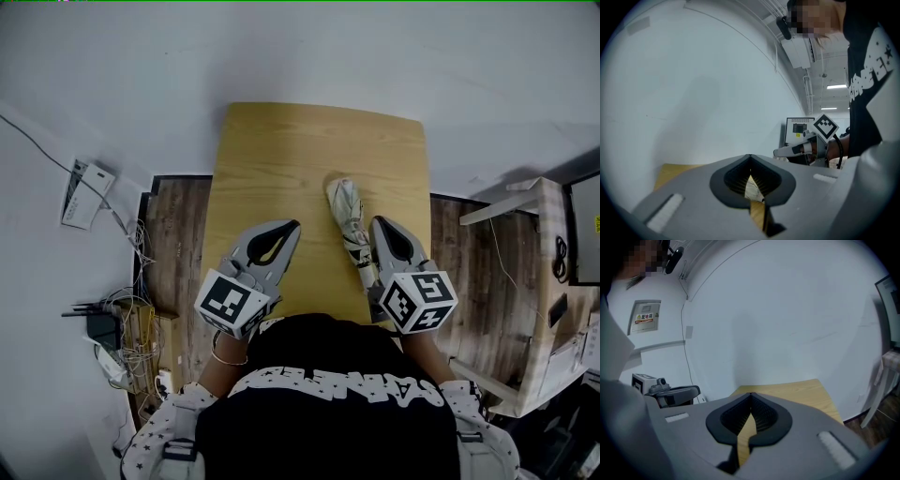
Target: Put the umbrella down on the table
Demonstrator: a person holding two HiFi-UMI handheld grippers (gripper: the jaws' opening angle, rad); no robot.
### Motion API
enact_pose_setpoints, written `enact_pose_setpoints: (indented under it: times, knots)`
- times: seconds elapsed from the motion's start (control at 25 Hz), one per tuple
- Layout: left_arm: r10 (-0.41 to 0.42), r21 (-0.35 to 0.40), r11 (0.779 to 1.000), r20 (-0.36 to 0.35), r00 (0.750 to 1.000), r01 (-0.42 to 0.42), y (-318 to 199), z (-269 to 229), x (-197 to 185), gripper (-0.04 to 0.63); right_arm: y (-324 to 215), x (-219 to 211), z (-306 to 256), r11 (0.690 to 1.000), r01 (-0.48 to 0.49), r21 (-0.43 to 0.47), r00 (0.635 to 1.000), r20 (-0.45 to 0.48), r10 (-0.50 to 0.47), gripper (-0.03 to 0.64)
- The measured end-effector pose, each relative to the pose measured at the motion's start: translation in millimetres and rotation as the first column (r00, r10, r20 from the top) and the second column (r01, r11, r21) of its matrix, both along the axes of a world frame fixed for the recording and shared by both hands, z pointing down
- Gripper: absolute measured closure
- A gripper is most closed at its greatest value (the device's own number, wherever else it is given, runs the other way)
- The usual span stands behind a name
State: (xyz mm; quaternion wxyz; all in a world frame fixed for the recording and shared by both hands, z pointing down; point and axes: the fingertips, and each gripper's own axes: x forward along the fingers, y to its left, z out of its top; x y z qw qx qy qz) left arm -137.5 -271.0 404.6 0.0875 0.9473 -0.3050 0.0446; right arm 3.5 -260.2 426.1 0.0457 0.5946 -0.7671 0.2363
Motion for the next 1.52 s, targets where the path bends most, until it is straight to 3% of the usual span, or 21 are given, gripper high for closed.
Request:
enact_pose_setpoints:
  times: [0.48, 1.16, 1.52]
  knots:
    - [0.006, -0.011, 1.000, 0.000, 1.000, -0.006, 2.4, 4.5, -6.2, 0.600, 0.4, 0.7, -19.3, 0.999, -0.016, 0.036, 1.000, 0.020, 0.015, 0.604]
    - [-0.089, -0.013, 0.996, -0.016, 0.996, 0.089, 2.5, 2.4, -37.4, 0.600, -9.0, -23.1, -20.7, 0.997, 0.069, 0.032, 0.998, -0.017, -0.068, 0.604]
    - [-0.051, 0.026, 0.998, -0.024, 0.998, 0.051, 4.5, -7.6, -21.0, 0.600, -4.6, -14.2, -21.2, 0.998, 0.049, 0.040, 0.999, -0.012, -0.049, 0.604]
